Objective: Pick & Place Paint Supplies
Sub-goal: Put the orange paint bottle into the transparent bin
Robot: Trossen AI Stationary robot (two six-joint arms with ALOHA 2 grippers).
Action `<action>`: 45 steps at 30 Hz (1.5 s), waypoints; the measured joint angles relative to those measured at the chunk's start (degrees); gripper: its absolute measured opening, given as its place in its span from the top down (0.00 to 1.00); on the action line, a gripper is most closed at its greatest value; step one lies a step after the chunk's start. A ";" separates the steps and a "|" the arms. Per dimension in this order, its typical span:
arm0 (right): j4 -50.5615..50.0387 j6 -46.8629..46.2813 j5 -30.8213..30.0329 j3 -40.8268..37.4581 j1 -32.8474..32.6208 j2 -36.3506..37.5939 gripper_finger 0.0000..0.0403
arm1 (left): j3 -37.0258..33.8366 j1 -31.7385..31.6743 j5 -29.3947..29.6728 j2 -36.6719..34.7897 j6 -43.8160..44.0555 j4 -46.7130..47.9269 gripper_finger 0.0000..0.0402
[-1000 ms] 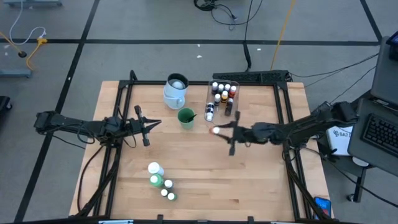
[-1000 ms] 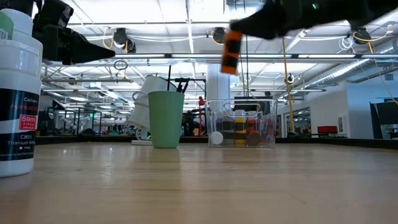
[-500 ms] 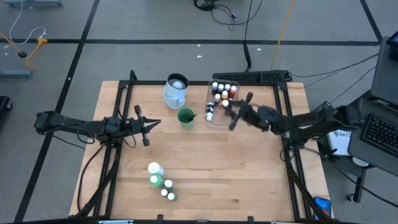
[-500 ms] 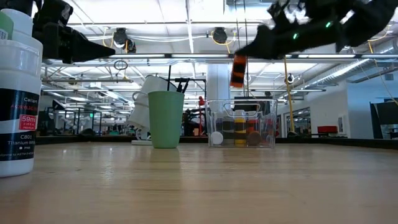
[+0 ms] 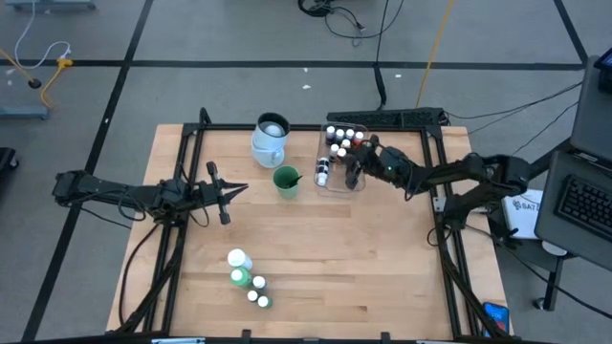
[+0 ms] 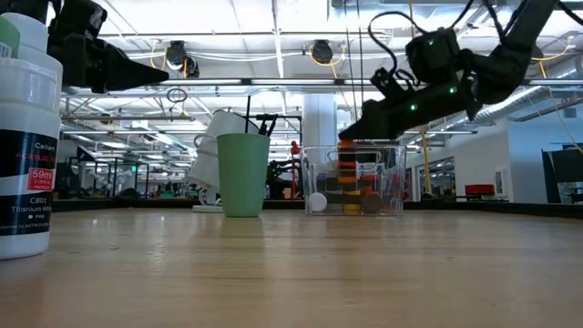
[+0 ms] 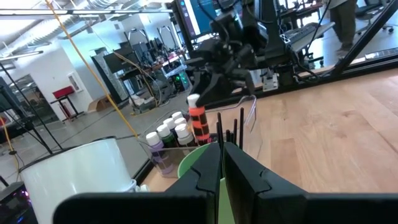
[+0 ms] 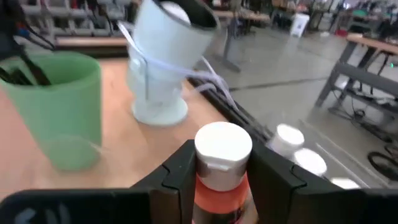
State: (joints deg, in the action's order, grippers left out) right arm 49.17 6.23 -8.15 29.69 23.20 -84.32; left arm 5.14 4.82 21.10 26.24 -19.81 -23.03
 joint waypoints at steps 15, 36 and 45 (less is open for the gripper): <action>-3.61 2.80 3.99 0.00 3.08 -1.89 0.73 | -0.01 0.00 0.00 0.00 0.04 0.04 0.94; 8.80 -1.10 3.50 0.17 5.72 -15.47 0.72 | -0.01 -0.02 0.00 0.00 -0.31 0.00 0.94; 10.86 -4.80 3.56 0.09 5.61 -15.96 0.66 | -0.01 -0.04 0.00 0.00 -0.29 0.20 0.94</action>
State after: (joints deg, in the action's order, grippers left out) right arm 60.03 1.43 -4.59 29.78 28.82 -100.28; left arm 5.13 4.78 21.10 26.24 -20.10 -22.83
